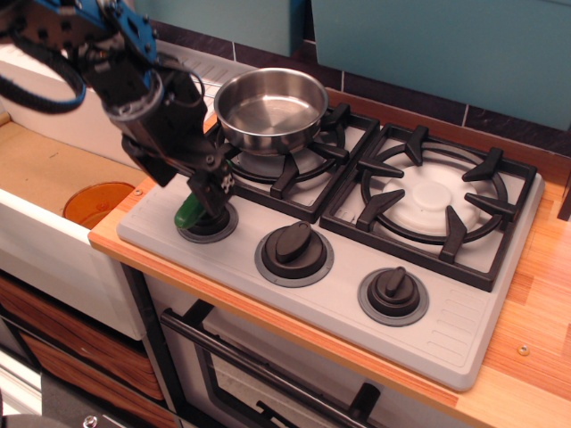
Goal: Put pickle in pot or pan an put pot or pan on stove
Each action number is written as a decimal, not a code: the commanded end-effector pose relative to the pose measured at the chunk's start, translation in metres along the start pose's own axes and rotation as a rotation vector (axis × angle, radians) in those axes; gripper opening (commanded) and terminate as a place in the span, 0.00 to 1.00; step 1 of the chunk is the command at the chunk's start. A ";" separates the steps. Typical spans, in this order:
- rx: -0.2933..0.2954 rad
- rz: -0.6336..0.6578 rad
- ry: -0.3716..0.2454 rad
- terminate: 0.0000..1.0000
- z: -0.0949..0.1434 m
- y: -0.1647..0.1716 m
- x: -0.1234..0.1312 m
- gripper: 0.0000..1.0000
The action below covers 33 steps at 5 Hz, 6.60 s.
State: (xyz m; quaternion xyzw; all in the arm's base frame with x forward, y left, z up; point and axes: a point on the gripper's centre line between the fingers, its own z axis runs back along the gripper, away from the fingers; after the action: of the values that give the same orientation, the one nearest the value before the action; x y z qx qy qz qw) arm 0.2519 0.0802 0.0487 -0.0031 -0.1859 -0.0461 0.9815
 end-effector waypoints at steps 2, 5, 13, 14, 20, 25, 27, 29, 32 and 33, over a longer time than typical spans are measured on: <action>0.036 0.008 -0.006 0.00 -0.001 -0.011 0.000 0.00; 0.023 0.014 0.095 0.00 0.057 -0.008 0.009 0.00; -0.035 0.023 0.137 0.00 0.027 0.021 0.116 0.00; -0.023 0.012 0.116 0.00 0.021 0.013 0.114 1.00; 0.000 0.046 0.214 0.00 0.081 -0.009 0.112 1.00; 0.015 0.107 0.150 0.00 0.039 -0.030 0.112 1.00; 0.025 0.123 0.092 0.00 0.019 -0.040 0.117 1.00; 0.031 0.133 0.010 0.00 -0.019 -0.051 0.108 1.00; 0.045 0.169 -0.039 0.00 -0.055 -0.064 0.105 0.00; 0.050 0.174 -0.035 0.00 -0.055 -0.066 0.105 0.00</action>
State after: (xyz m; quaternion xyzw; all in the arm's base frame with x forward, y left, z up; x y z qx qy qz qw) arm 0.3618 0.0065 0.0363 0.0048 -0.2146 0.0470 0.9756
